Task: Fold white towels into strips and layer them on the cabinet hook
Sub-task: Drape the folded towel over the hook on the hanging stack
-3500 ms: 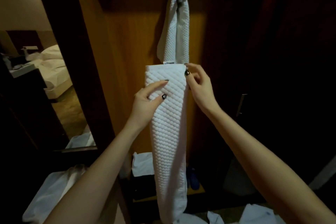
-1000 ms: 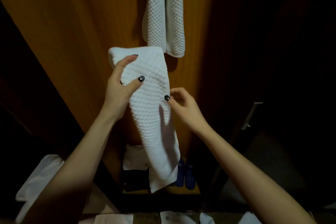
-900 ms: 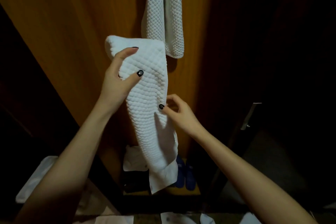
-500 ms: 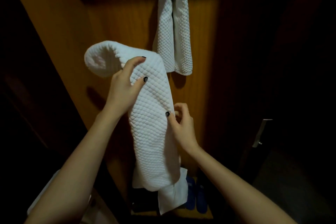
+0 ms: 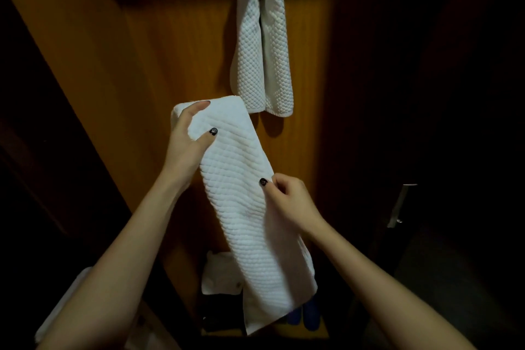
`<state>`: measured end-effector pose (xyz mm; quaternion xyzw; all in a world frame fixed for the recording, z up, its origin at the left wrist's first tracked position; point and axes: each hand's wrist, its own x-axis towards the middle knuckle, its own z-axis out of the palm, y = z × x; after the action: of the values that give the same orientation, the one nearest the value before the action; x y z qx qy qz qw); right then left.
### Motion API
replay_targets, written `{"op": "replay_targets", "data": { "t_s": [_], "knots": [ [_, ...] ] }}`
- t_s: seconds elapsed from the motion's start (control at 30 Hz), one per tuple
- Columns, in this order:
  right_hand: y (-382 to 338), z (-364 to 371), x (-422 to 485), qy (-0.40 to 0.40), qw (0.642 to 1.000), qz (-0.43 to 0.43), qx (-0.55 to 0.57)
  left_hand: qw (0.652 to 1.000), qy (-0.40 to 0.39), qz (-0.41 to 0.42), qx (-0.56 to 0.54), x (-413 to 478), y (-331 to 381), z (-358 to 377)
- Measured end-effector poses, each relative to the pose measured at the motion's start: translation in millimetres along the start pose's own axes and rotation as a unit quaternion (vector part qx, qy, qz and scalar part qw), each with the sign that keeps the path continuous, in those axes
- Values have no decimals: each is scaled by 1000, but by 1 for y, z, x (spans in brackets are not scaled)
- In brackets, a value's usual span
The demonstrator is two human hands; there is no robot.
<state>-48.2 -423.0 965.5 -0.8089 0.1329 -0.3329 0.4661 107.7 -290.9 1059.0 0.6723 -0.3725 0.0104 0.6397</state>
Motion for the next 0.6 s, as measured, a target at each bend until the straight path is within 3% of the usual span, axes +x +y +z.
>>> {"op": "replay_targets", "data": {
  "t_s": [0.17, 0.43, 0.6],
  "knots": [
    [3, -8, -14, 7, 1000, -12, -19, 999, -43, -1, -15, -1, -11, 0],
    [11, -8, -18, 14, 996, 35, -80, 993, -27, -36, -106, -10, -17, 12],
    [7, -10, -14, -54, 991, 87, 84, 973, -66, -47, -217, -13, -8, 7]
  ]
}}
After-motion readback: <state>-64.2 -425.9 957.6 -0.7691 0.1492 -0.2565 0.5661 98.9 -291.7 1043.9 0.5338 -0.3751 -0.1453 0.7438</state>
